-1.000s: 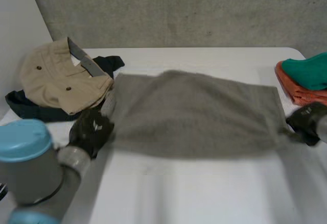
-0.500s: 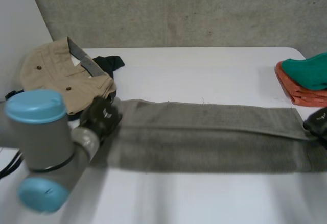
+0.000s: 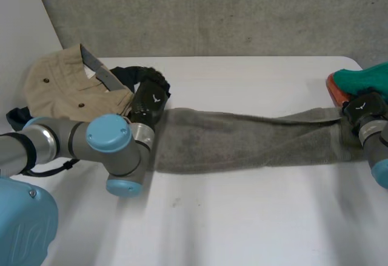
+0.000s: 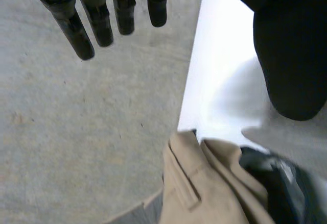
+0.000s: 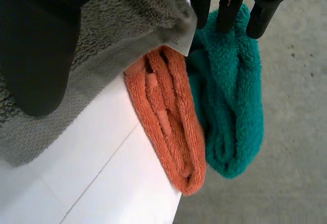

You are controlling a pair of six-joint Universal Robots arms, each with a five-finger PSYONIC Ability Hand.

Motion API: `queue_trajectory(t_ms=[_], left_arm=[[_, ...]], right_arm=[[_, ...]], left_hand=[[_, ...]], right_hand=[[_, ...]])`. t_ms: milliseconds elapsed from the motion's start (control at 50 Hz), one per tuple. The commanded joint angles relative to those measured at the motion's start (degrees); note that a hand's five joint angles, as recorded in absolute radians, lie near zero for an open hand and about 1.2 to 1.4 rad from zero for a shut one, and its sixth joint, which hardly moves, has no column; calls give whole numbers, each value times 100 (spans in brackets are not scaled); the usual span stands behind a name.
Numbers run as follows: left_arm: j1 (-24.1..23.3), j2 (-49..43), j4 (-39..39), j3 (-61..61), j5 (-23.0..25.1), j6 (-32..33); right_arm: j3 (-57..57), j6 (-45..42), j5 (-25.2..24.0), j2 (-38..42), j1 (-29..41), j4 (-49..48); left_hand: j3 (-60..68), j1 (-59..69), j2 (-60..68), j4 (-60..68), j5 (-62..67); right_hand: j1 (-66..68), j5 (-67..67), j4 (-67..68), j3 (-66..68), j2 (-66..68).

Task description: Fold the laundry.

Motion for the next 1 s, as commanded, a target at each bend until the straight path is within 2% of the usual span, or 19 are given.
queue_trajectory(t_ms=[20, 100, 200, 280, 340, 360, 400, 440, 500, 520, 540, 620, 720, 800, 880, 940, 1000], left_arm=[[-246, 357, 375, -378, 110, -36], [-238, 647, 375, -667, 92, -36], [-220, 990, 357, -1150, 110, -45], [-238, 1105, 357, -1441, 101, -45], [-238, 1114, 357, -1555, 110, -45], [-246, 1114, 357, -1608, 101, -62], [-246, 1114, 357, -1652, 101, -71], [-246, 1122, 357, -1687, 92, -97], [-238, 1122, 357, -1688, 75, -141], [-229, 1149, 331, -1688, 66, -185], [-220, 1166, 313, -1688, 66, -212], [-185, 1254, 296, -1696, 74, -361], [-159, 1333, 296, -1714, 75, -493], [-123, 1430, 287, -1740, 83, -528], [-123, 1439, 287, -1767, 83, -528], [-132, 1439, 287, -1784, 83, -528], [-123, 1439, 278, -1811, 83, -528]], right_arm=[[458, 561, 427, -664, 3, 173], [740, 877, 322, -1174, -14, 217], [968, 1158, -388, -1623, -373, 813], [943, 1273, -890, -1632, -489, 1244], [855, 1282, -1040, -1606, -489, 1395], [794, 1273, -1093, -1519, -480, 1395], [723, 1264, -1129, -1387, -480, 1395], [583, 1264, -1146, -1203, -471, 1395], [416, 1273, -1129, -1070, -480, 1386], [319, 1282, -1111, -1026, -480, 1386], [292, 1299, -1102, -1017, -489, 1377], [169, 1676, -1120, -1034, -524, 1307], [20, 2187, -1208, -1061, -568, 1175], [-279, 2301, -1059, -886, -594, 1263], [-525, 2284, -892, -560, -586, 1588], [-675, 2319, -917, -411, -577, 1720], [-710, 2301, -927, -305, -577, 1703]], left_hand=[[-623, -147, -566, -541, -581], [-623, -147, -566, -541, -581], [-623, -147, -566, -541, -581], [-623, -147, -566, -541, -581], [-623, -147, -566, -541, -581], [-623, -147, -566, -541, -581], [-623, -147, -566, -541, -581], [-618, -143, -561, -536, -577], [-602, -126, -545, -520, -560], [-601, -126, -545, -519, -560], [-601, -126, -545, -519, -560], [-585, -109, -528, -503, -543], [-585, -109, -528, -503, -543], [-585, -109, -528, -503, -543], [-601, -126, -545, -519, -560], [-585, -109, -528, -503, -543], [-601, -126, -545, -519, -560]], right_hand=[[-389, -277, -260, -273, -202], [-389, -277, -260, -273, -202], [-389, -277, -260, -273, -202], [-389, -277, -260, -273, -202], [2351, 2463, 2480, 2467, 2539], [3810, 3922, 3939, 3926, 3997], [5096, 5209, 5226, 5213, 5284], [5757, 5869, 5886, 5873, 5944], [5057, 5169, 5186, 5173, 5245], [3337, 3449, 3466, 3453, 3525], [2670, 2783, 2799, 2787, 2858], [2277, 2390, 2406, 2394, 2465], [2227, 2340, 2356, 2343, 2415], [3082, 3194, 3211, 3198, 3270], [3301, 3414, 3430, 3418, 3489], [5082, 5194, 5211, 5198, 5269], [5189, 5301, 5318, 5305, 5376]])
